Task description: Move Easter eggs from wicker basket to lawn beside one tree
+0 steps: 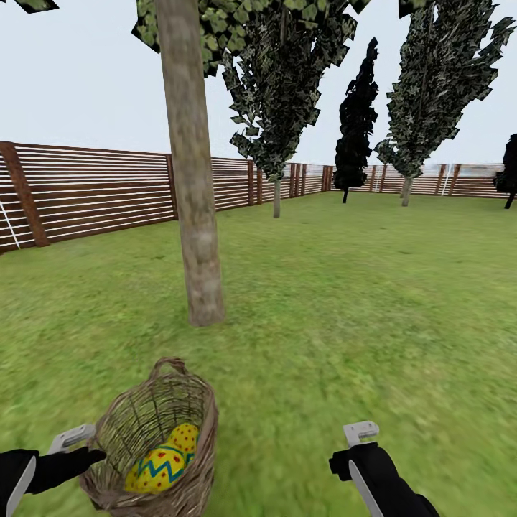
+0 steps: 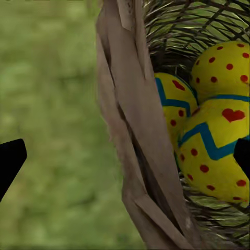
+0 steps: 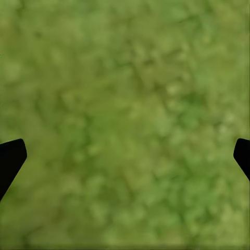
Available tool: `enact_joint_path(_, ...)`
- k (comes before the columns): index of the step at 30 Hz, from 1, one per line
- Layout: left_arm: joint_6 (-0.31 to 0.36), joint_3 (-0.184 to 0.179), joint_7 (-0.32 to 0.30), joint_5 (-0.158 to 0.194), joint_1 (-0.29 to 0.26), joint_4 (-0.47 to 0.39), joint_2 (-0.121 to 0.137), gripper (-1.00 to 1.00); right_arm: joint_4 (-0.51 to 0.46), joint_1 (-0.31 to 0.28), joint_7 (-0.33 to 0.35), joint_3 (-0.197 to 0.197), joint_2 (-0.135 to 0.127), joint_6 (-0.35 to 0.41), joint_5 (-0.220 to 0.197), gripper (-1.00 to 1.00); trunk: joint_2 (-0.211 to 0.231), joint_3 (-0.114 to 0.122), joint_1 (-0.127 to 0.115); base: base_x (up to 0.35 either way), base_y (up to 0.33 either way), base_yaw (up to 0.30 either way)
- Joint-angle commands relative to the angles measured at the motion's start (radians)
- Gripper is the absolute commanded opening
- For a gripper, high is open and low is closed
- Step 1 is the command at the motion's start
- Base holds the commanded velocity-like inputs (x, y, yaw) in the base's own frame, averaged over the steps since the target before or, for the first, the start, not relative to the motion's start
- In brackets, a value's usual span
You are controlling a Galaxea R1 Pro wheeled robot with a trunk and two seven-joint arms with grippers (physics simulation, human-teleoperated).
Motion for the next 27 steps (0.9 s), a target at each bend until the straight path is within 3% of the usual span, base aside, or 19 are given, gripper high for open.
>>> enact_joint_path(1,0.007,0.004,-0.006,-0.002,0.000,-0.001,-0.001,1.00,-0.001,-0.001,-0.010,0.003,-0.001,0.003,-0.011,1.00,0.000,-0.001,0.000,0.000,0.000,0.000)
enact_joint_path(11,-0.001,0.003,-0.008,-0.003,-0.001,-0.003,-0.030,1.00,-0.002,-0.001,-0.010,0.000,-0.003,0.002,-0.011,1.00,0.000,-0.001,0.000,0.000,0.000,0.000)
enact_joint_path(27,0.004,0.003,-0.008,-0.003,-0.001,-0.004,-0.036,1.00,-0.002,-0.001,-0.009,-0.001,-0.003,0.003,-0.012,1.00,0.000,-0.001,0.000,0.000,0.000,0.000)
